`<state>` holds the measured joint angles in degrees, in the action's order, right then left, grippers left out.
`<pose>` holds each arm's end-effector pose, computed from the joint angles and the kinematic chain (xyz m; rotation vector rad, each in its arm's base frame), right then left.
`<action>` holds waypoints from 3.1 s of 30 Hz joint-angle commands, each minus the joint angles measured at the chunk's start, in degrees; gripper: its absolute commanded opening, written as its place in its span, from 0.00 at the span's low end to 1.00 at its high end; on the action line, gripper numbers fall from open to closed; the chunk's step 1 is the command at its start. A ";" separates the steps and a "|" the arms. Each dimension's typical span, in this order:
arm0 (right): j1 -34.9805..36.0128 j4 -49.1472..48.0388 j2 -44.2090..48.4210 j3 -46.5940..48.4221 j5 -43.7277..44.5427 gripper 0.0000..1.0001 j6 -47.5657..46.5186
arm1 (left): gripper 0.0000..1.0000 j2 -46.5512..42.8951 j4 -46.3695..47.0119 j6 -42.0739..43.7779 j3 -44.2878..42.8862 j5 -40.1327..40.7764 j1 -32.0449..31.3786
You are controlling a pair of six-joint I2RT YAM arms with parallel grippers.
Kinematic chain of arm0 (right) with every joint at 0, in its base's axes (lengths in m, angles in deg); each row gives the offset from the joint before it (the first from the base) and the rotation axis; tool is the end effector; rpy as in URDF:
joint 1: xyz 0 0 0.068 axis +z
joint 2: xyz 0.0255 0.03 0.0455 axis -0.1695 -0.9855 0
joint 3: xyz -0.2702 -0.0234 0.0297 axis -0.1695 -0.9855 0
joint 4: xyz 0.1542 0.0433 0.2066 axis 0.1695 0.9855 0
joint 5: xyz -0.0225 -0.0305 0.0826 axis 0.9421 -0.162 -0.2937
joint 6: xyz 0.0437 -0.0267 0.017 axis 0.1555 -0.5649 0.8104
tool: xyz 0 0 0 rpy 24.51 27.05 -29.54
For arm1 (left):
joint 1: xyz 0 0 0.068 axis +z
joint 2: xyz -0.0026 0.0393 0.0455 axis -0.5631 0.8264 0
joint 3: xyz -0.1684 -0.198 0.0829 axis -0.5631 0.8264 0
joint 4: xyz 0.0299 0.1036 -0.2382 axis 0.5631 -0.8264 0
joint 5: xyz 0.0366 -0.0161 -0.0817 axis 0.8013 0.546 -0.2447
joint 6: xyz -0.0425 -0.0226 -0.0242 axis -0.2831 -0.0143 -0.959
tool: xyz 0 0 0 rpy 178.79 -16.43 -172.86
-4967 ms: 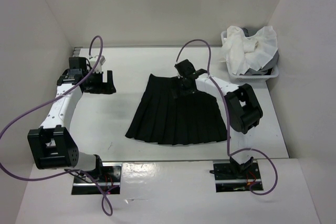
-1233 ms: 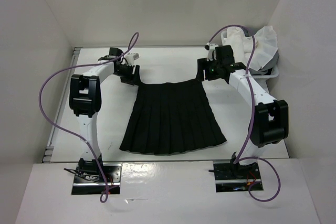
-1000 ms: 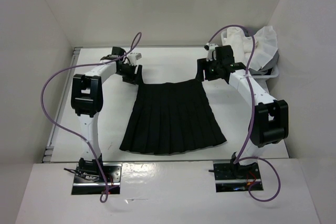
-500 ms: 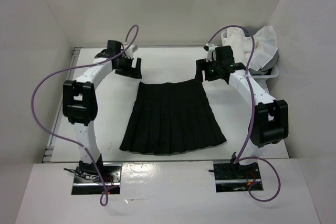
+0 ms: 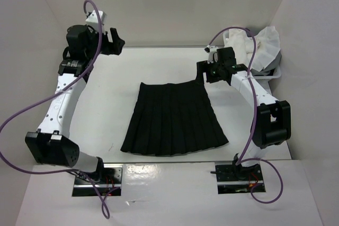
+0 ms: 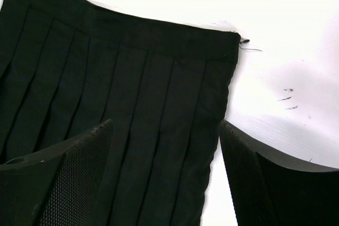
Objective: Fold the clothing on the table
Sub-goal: Flatten the skirt out, then fold the skirt
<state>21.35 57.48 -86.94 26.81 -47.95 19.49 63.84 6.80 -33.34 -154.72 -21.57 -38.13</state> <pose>0.3545 0.0827 0.2784 -0.4002 2.3162 0.4143 0.3275 -0.0302 0.4495 0.1247 1.6876 -0.3355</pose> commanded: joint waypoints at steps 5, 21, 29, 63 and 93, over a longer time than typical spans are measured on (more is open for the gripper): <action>0.18 -0.84 1.99 -0.17 -2.44 0.85 -1.38 | 1.00 2.74 4.99 -0.21 10.51 -7.56 0.34; 0.18 -0.31 2.00 -0.17 -2.97 0.86 -2.44 | 0.97 27.88 -4.75 7.36 2.82 -8.70 -2.73; 0.18 0.30 2.00 -0.17 -4.20 0.86 -3.05 | 0.97 36.06 -6.78 9.99 -0.55 -13.98 -2.73; 0.18 0.30 1.47 -0.17 -4.73 0.86 -3.58 | 0.44 44.24 -8.45 11.05 -5.73 -20.67 -2.73; -4.82 2.15 -20.14 12.83 -17.38 0.75 -21.42 | 0.05 40.19 -9.07 16.67 -1.78 -20.67 -4.31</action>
<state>19.21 61.66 -108.31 35.08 -63.19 0.10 106.86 -2.24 -19.79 -157.41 -40.76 -41.38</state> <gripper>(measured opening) 0.749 0.057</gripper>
